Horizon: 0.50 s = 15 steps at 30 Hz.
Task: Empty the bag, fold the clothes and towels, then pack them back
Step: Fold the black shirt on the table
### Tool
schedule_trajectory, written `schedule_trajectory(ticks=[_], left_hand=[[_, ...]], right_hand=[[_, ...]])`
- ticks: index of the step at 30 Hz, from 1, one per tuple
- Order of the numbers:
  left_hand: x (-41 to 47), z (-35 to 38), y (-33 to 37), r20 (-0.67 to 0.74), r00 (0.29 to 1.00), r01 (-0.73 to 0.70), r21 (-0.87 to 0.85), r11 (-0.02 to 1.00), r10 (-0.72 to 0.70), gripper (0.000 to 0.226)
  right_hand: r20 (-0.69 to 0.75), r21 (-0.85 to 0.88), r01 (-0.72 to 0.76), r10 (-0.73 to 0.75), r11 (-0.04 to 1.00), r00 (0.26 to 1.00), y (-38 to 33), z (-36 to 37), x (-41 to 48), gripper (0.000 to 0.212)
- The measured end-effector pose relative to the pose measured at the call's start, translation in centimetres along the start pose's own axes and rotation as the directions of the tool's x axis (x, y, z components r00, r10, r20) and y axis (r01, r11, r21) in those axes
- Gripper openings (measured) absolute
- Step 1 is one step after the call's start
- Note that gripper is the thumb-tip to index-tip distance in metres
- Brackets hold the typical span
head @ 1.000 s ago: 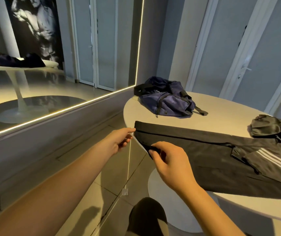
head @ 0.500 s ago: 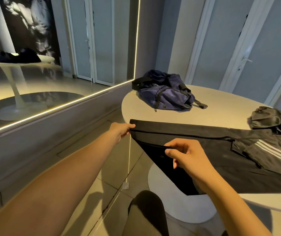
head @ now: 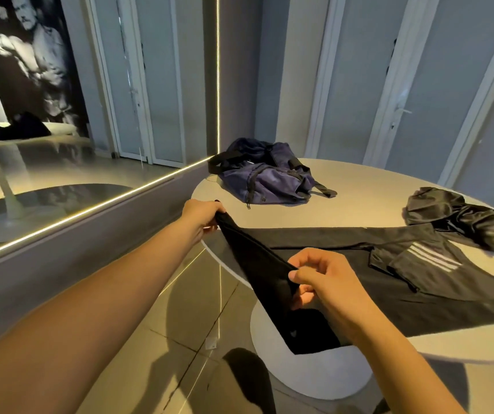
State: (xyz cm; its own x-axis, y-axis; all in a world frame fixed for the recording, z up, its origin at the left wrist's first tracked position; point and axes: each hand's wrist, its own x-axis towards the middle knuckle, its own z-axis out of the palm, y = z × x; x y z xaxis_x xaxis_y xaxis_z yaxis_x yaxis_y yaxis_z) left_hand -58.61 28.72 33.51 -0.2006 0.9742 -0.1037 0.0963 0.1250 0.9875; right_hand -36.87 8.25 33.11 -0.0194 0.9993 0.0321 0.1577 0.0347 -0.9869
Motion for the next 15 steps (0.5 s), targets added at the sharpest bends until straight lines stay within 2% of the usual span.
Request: schedule_trajectory(ticks=[3, 9, 15], left_hand=[[-0.6, 3.3, 2.4, 0.052, 0.998, -0.038, -0.092, 0.995, 0.043, 0.007], [-0.9, 12.4, 5.8, 0.147, 0.987, -0.042, -0.143, 0.989, 0.063, 0.015], [-1.9, 21.5, 6.1, 0.250, 0.964, -0.098, -0.001, 0.995, 0.095, 0.009]], right_hand=[[-0.002, 0.093, -0.031, 0.031, 0.995, 1.000, -0.1, -2.4, -0.7, 0.016], [-0.066, 0.135, -0.018, 0.027, 0.991, 0.997, 0.2, -8.1, -2.4, 0.026], [-0.189, 0.154, -0.048, 0.078, 0.987, 0.979, 2.1, -12.9, -4.0, 0.027]])
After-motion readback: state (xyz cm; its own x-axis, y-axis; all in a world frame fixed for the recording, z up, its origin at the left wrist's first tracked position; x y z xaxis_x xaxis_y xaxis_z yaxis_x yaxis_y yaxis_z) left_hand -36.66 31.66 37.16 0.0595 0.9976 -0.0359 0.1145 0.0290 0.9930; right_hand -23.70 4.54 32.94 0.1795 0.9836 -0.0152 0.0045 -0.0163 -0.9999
